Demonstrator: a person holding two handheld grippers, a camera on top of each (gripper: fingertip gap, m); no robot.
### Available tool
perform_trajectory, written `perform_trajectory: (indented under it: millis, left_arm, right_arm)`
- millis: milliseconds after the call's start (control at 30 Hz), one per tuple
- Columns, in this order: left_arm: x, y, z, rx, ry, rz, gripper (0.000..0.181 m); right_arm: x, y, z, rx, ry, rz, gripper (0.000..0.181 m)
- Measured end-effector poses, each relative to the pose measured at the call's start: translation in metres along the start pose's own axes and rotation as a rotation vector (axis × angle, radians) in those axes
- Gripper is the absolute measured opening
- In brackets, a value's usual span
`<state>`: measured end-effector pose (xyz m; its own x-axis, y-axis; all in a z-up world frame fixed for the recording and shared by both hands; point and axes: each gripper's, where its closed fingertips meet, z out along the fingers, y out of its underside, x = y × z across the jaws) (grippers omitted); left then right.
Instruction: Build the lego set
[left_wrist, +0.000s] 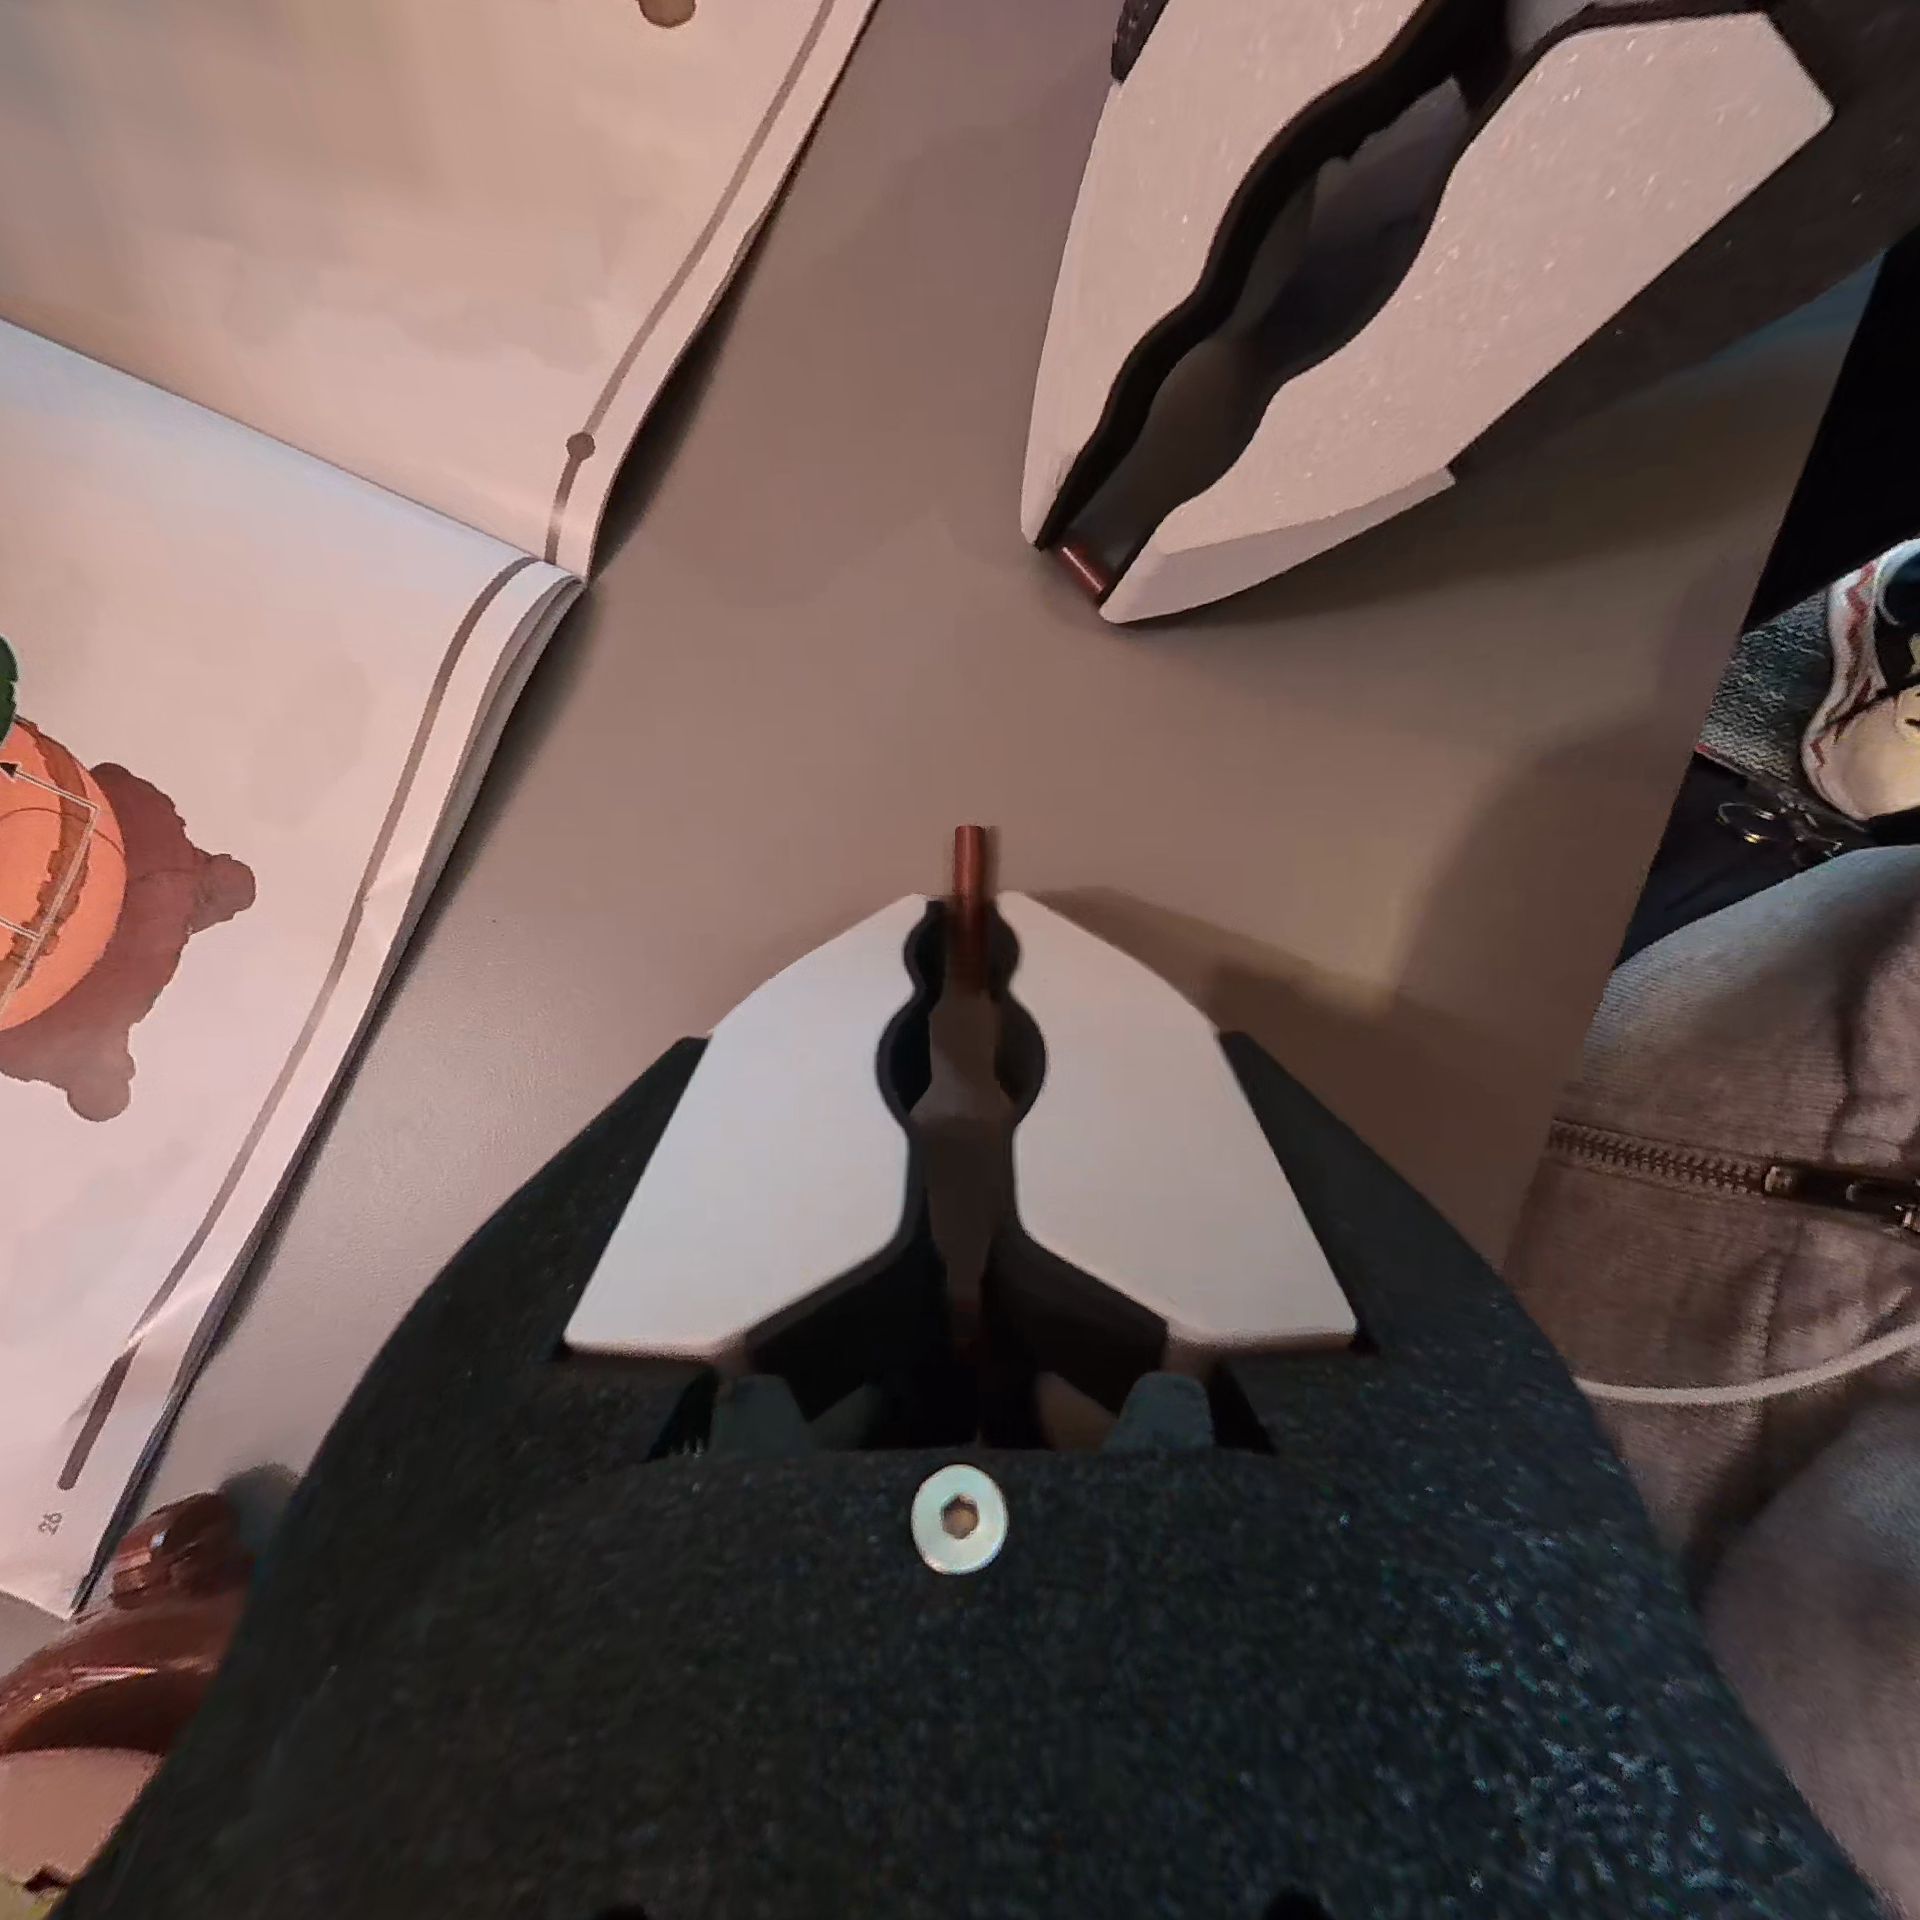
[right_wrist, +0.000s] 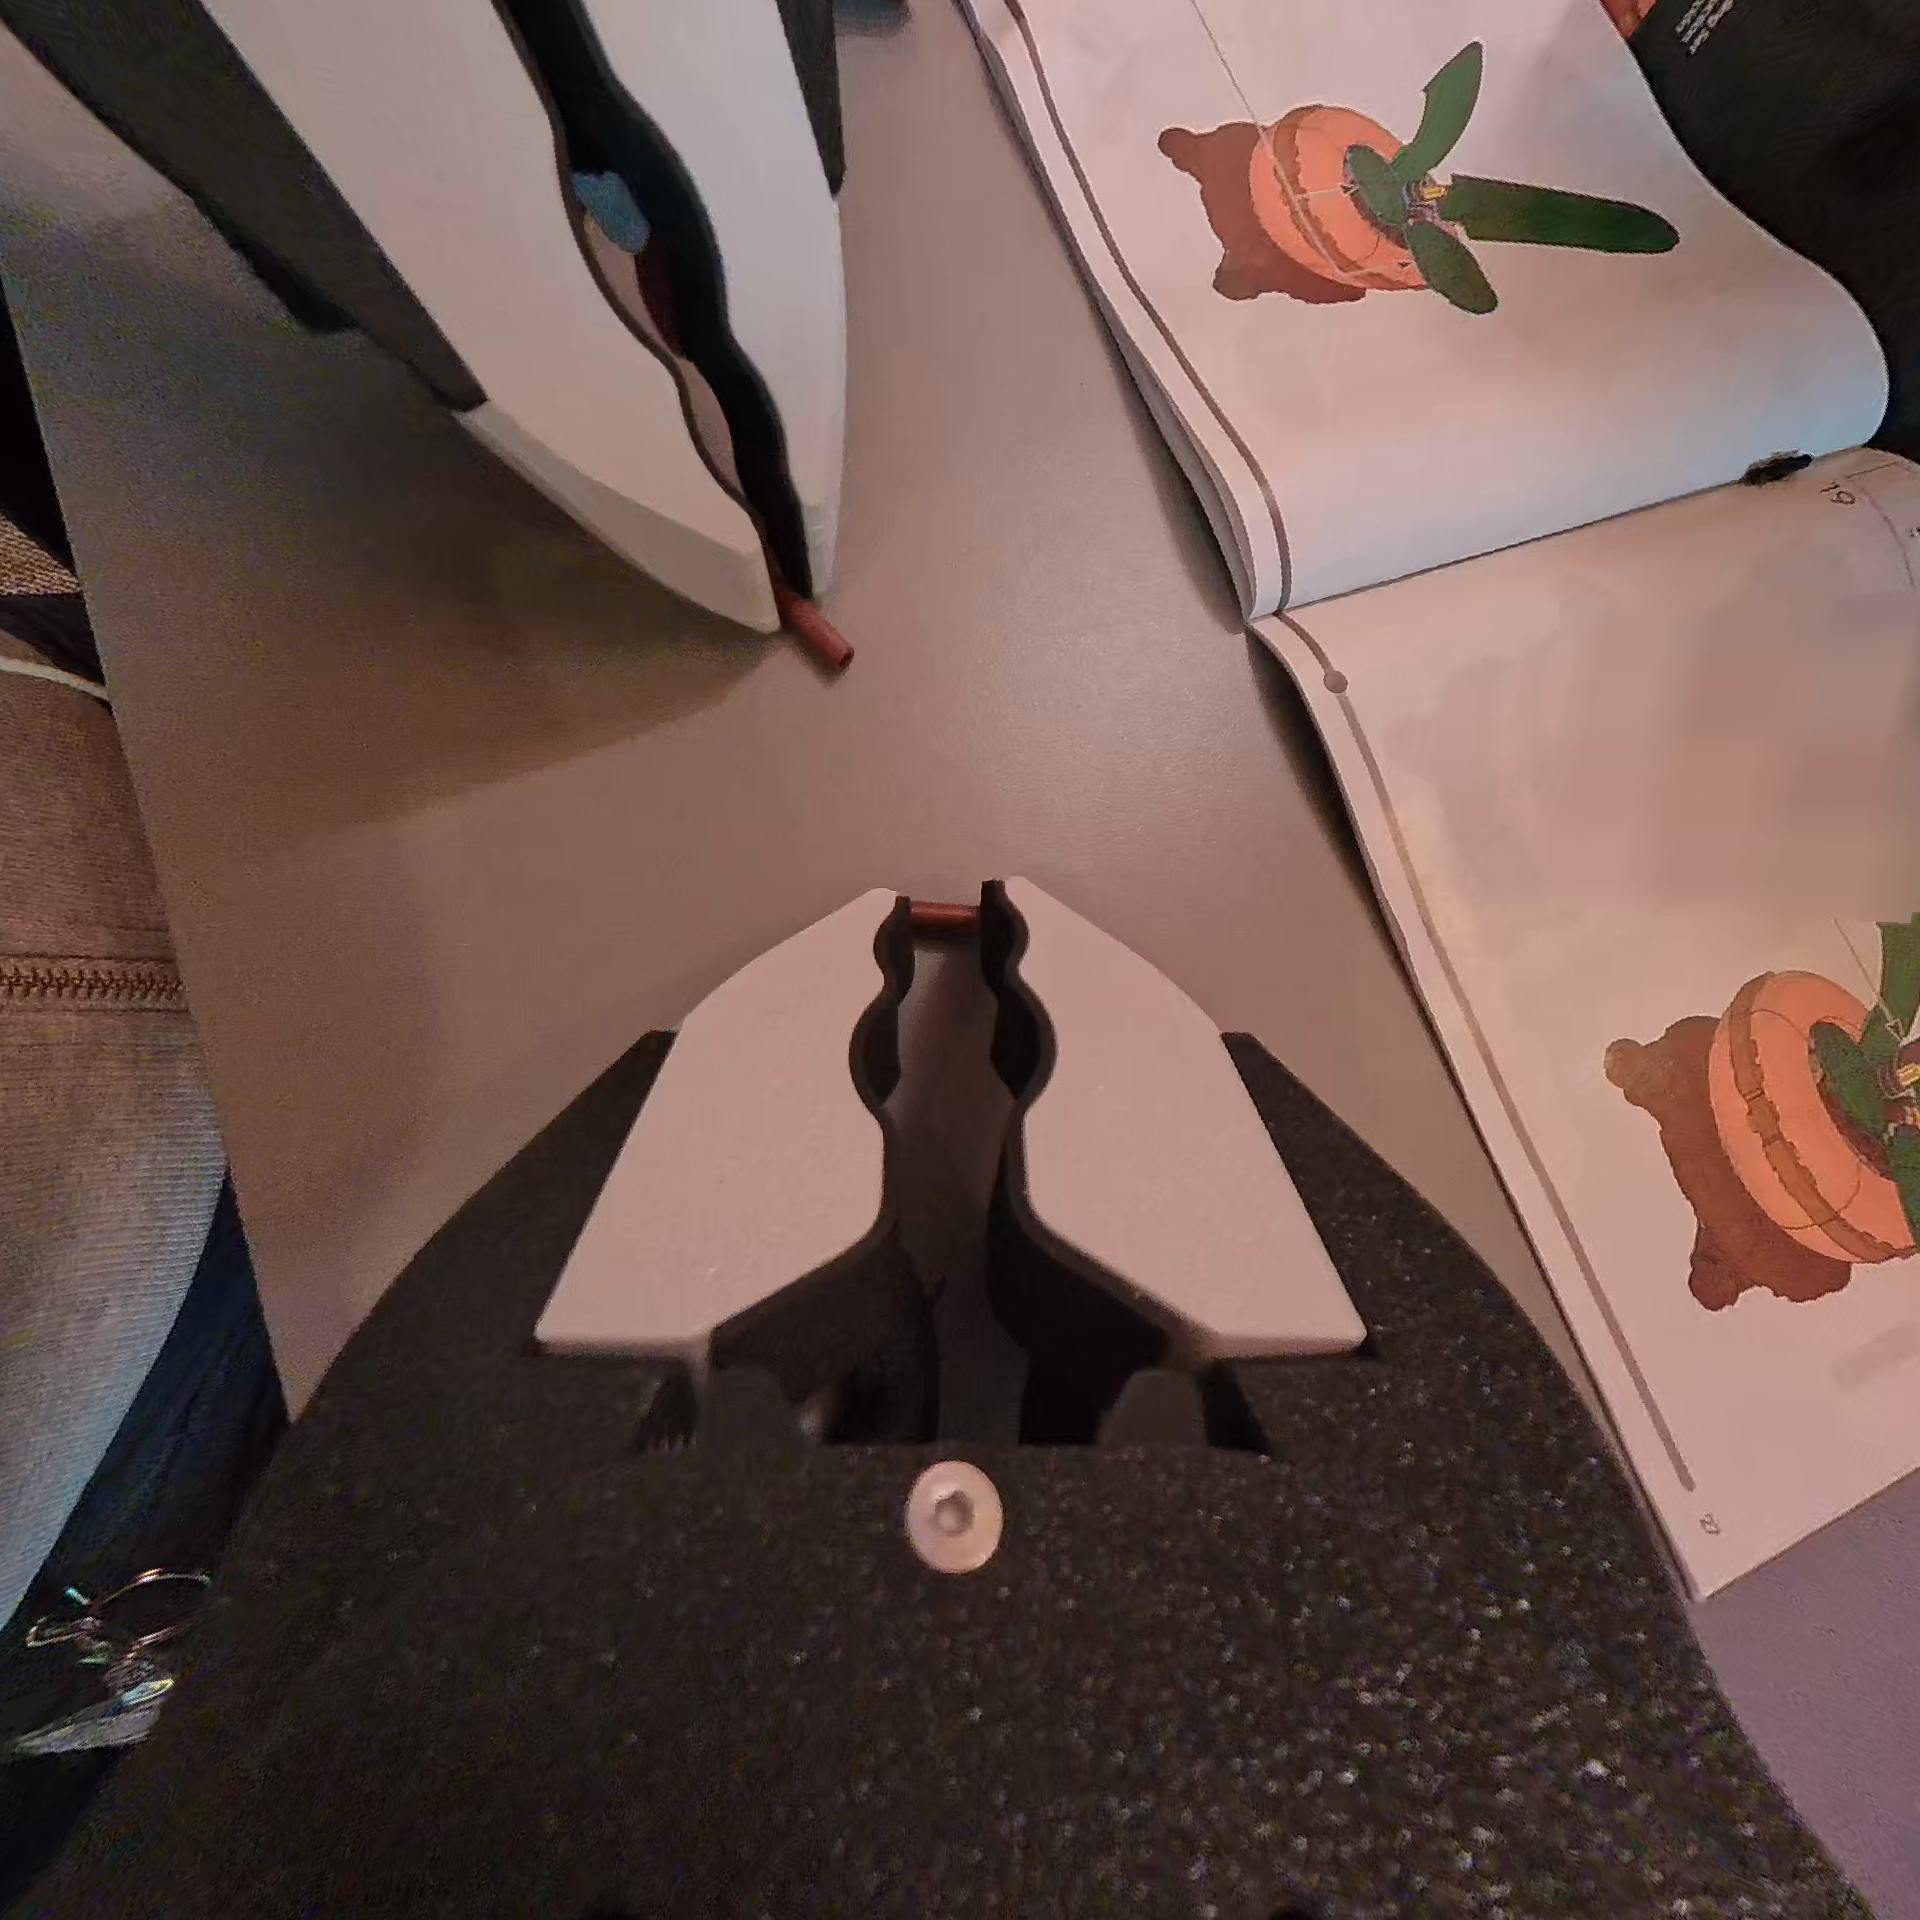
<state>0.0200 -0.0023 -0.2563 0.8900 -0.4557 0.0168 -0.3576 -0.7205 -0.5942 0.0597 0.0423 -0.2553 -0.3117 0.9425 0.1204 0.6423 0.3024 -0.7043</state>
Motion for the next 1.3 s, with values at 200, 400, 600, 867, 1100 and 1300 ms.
perform_trajectory:
  millis: [200, 400, 600, 867, 1100, 1300]
  left_arm:
    - [-0.004, -0.004, -0.003, 0.128, -0.006, -0.041, 0.005]
    - [-0.009, -0.031, -0.027, 0.427, -0.025, -0.099, 0.004]
    - [-0.014, -0.052, -0.045, 0.642, -0.071, -0.127, 0.004]
    - [-0.015, -0.061, -0.062, 0.828, -0.001, -0.216, 0.004]
    - [-0.011, -0.061, -0.064, 0.830, -0.025, -0.144, 0.005]
    - [-0.006, -0.062, -0.063, 0.834, -0.024, -0.114, 0.004]
  right_arm:
    - [0.002, -0.002, 0.002, 0.027, -0.018, -0.019, 0.012]
    - [0.003, -0.004, 0.004, 0.041, -0.042, -0.042, 0.018]
    - [0.003, -0.004, 0.003, 0.040, -0.086, -0.010, 0.026]
    - [0.005, -0.003, 0.003, 0.029, -0.078, 0.012, 0.042]
    - [0.015, 0.005, -0.006, -0.109, -0.005, -0.094, 0.060]
    - [0.014, 0.009, -0.006, -0.034, -0.090, 0.245, 0.065]
